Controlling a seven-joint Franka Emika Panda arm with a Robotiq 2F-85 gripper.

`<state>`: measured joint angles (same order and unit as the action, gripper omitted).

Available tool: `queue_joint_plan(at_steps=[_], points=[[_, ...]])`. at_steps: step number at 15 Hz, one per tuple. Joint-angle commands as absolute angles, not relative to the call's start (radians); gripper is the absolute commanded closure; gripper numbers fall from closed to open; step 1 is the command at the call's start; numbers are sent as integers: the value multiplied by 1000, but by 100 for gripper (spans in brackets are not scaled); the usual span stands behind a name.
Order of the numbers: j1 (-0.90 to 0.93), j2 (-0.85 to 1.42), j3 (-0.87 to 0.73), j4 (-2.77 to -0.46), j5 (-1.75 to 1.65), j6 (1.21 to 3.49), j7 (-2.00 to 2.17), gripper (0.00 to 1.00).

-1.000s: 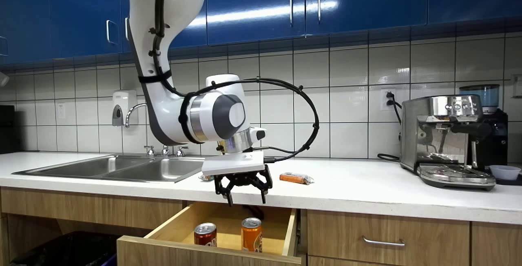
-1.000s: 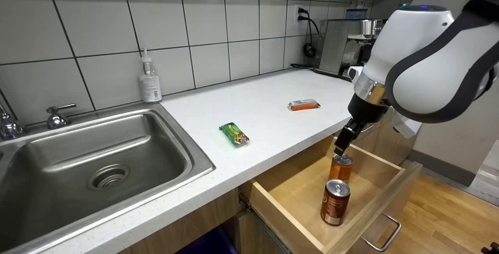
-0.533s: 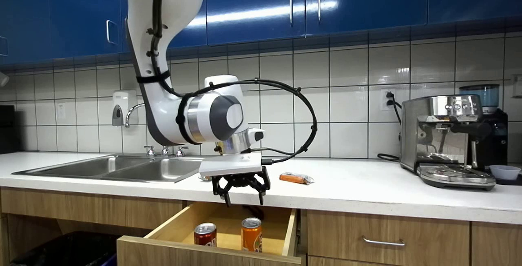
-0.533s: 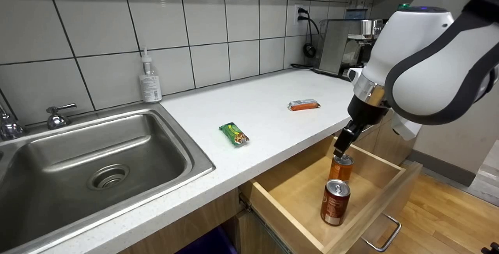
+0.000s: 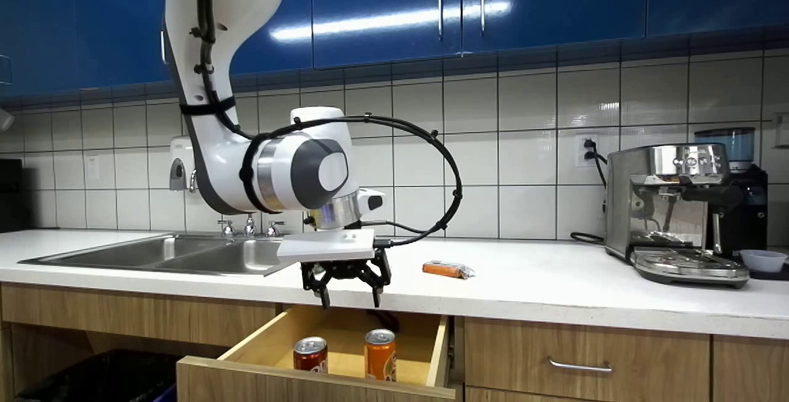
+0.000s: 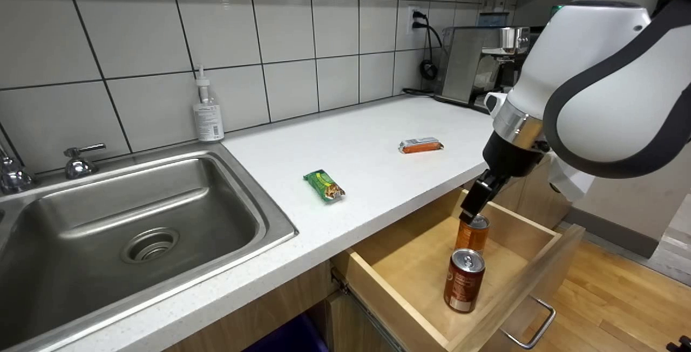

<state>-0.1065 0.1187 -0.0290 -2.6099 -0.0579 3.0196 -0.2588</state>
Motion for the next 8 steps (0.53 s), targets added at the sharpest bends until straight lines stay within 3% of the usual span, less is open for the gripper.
queue_joint_plan(at_steps=[1, 8], points=[[-105, 33, -25, -2675, -45, 3000, -253, 0], [-98, -21, 20, -2700, 114, 2928, -312, 0]])
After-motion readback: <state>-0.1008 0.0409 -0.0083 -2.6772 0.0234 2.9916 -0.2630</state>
